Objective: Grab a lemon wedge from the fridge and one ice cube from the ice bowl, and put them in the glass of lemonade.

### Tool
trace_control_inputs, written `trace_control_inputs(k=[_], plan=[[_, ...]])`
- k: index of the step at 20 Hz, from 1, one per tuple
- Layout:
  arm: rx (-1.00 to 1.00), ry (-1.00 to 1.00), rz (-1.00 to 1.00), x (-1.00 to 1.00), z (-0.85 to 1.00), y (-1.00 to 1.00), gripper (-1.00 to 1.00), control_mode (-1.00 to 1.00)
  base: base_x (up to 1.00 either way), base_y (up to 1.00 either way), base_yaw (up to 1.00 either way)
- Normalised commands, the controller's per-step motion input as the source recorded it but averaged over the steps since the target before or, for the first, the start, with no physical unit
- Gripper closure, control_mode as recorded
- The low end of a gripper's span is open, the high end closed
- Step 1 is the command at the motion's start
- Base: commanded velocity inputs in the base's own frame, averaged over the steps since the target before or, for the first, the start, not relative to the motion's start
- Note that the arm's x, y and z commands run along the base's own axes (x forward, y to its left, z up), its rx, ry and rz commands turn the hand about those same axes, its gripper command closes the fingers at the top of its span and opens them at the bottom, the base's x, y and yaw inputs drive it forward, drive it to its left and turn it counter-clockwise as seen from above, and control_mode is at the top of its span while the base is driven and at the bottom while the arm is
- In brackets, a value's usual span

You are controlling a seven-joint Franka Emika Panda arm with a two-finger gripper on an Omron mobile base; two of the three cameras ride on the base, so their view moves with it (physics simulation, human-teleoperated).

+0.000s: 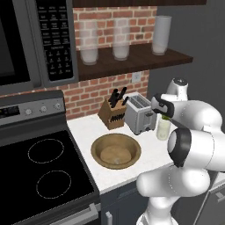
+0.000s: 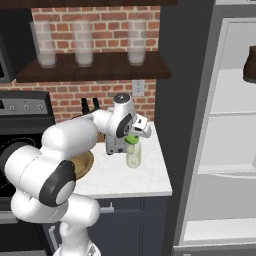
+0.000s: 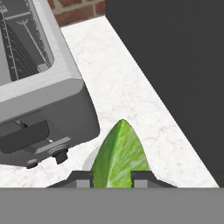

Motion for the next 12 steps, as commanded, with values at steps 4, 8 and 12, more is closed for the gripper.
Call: trace_control_inputs(k=[4,8,12], plan=[[0.0,0.0,0.0,0.0,0.0,0.0,-1.0,-1.0,0.0,0.0,0.0],[0.0,0.0,0.0,0.0,0.0,0.0,-1.0,-1.0,0.0,0.0,0.0],[0.0,0.0,0.0,0.0,0.0,0.0,-1.0,-1.0,0.0,0.0,0.0]])
